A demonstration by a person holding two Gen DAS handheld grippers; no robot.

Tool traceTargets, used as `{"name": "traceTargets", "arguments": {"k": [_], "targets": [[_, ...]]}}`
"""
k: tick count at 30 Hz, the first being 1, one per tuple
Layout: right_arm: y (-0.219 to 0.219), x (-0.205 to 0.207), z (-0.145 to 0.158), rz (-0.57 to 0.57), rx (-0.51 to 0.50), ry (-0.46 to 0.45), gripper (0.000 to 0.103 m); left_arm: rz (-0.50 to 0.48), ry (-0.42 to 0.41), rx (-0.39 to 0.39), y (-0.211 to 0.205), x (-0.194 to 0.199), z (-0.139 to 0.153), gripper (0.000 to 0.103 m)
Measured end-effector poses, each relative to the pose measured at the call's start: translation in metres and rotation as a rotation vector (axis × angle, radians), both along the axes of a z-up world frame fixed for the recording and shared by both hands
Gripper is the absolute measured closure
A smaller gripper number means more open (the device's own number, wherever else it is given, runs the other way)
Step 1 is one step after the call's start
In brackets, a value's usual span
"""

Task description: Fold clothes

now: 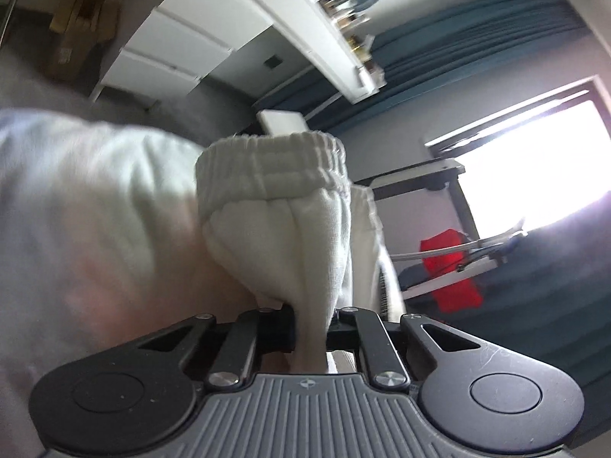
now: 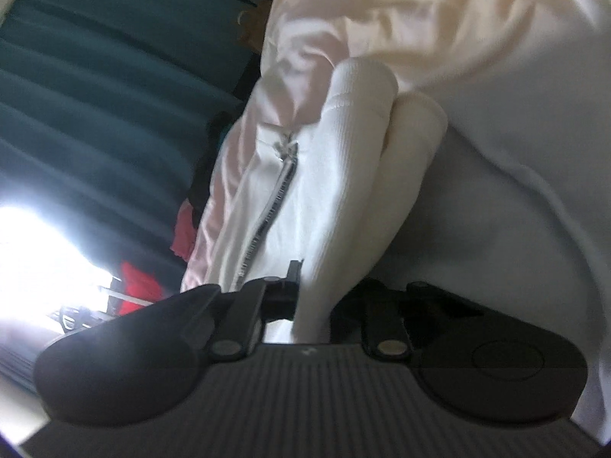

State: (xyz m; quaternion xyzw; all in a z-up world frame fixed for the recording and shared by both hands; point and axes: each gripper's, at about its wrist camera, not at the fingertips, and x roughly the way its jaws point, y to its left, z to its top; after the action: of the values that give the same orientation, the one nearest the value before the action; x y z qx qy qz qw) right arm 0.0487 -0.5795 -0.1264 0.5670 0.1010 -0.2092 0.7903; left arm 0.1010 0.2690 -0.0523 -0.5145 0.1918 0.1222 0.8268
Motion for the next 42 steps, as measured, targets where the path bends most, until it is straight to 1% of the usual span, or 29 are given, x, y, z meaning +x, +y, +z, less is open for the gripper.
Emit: {"name": "traceTargets", "arguments": {"k": [5, 6, 10, 12, 14, 16, 18, 20, 22, 24, 25, 27, 28, 29, 30, 31, 32, 33, 34, 35, 38, 40, 41, 42], "targets": [[-0.002, -0.030, 0.016, -0.009, 0.043, -0.038, 0.090, -0.001, -0.025, 0.091, -0.014, -0.019, 0.036, 0.092], [-0.001, -0.037, 0.019, -0.010, 0.055, -0.042, 0.090, 0.003, -0.031, 0.093, -0.013, -0.025, 0.041, 0.092], [0.004, -0.071, 0.029, -0.006, 0.080, -0.044, 0.091, 0.025, -0.046, 0.056, 0.003, -0.051, 0.054, 0.092], [0.004, -0.088, 0.035, -0.009, 0.092, -0.051, 0.091, 0.037, -0.046, 0.062, 0.013, -0.066, 0.061, 0.092], [0.003, -0.106, 0.041, -0.013, 0.105, -0.059, 0.092, 0.052, -0.042, 0.045, 0.023, -0.081, 0.066, 0.092], [0.000, -0.123, 0.041, -0.018, 0.131, -0.075, 0.092, 0.060, -0.023, 0.036, 0.032, -0.092, 0.067, 0.092], [-0.003, -0.136, 0.034, -0.032, 0.170, -0.067, 0.092, 0.055, 0.006, 0.034, 0.039, -0.098, 0.064, 0.092], [-0.006, -0.147, 0.027, -0.041, 0.205, -0.061, 0.092, 0.048, 0.052, 0.034, 0.043, -0.104, 0.056, 0.091], [-0.007, -0.148, 0.023, -0.025, 0.215, -0.060, 0.092, 0.033, 0.102, 0.046, 0.046, -0.108, 0.050, 0.090], [-0.007, -0.149, 0.018, -0.010, 0.225, -0.060, 0.090, 0.004, 0.167, 0.090, 0.047, -0.107, 0.046, 0.085], [-0.008, -0.150, 0.015, -0.002, 0.230, -0.060, 0.090, -0.010, 0.200, 0.116, 0.046, -0.106, 0.046, 0.080], [-0.008, -0.151, 0.010, 0.014, 0.240, -0.060, 0.089, -0.033, 0.263, 0.171, 0.043, -0.105, 0.046, 0.076], [-0.008, -0.151, 0.008, 0.021, 0.245, -0.060, 0.088, -0.041, 0.287, 0.195, 0.041, -0.105, 0.047, 0.069], [-0.009, -0.152, 0.006, 0.029, 0.250, -0.059, 0.087, -0.044, 0.303, 0.215, 0.038, -0.106, 0.048, 0.057], [-0.009, -0.152, 0.003, 0.037, 0.255, -0.059, 0.084, -0.048, 0.319, 0.235, 0.036, -0.107, 0.050, 0.051], [-0.009, -0.153, 0.001, 0.045, 0.260, -0.059, 0.075, -0.049, 0.332, 0.257, 0.032, -0.108, 0.052, 0.043], [-0.009, -0.153, -0.002, 0.052, 0.265, -0.059, 0.069, -0.052, 0.338, 0.282, 0.028, -0.110, 0.055, 0.040], [-0.010, -0.154, -0.004, 0.060, 0.270, -0.059, 0.057, -0.057, 0.339, 0.304, 0.023, -0.112, 0.059, 0.038], [-0.010, -0.154, -0.006, 0.068, 0.275, -0.059, 0.049, -0.063, 0.337, 0.322, 0.018, -0.115, 0.063, 0.034], [-0.010, -0.154, -0.008, 0.074, 0.275, -0.063, 0.047, -0.066, 0.331, 0.337, 0.013, -0.119, 0.067, 0.030], [-0.009, -0.146, -0.006, 0.080, 0.251, -0.100, 0.047, -0.063, 0.283, 0.379, -0.001, -0.133, 0.082, 0.028], [-0.012, -0.139, -0.008, 0.082, 0.236, -0.119, 0.046, -0.060, 0.240, 0.422, -0.012, -0.140, 0.093, 0.027], [-0.013, -0.136, -0.009, 0.084, 0.226, -0.121, 0.046, -0.058, 0.225, 0.460, -0.018, -0.140, 0.098, 0.025], [-0.015, -0.133, -0.011, 0.086, 0.214, -0.117, 0.046, -0.056, 0.214, 0.516, -0.027, -0.139, 0.103, 0.025]]}}
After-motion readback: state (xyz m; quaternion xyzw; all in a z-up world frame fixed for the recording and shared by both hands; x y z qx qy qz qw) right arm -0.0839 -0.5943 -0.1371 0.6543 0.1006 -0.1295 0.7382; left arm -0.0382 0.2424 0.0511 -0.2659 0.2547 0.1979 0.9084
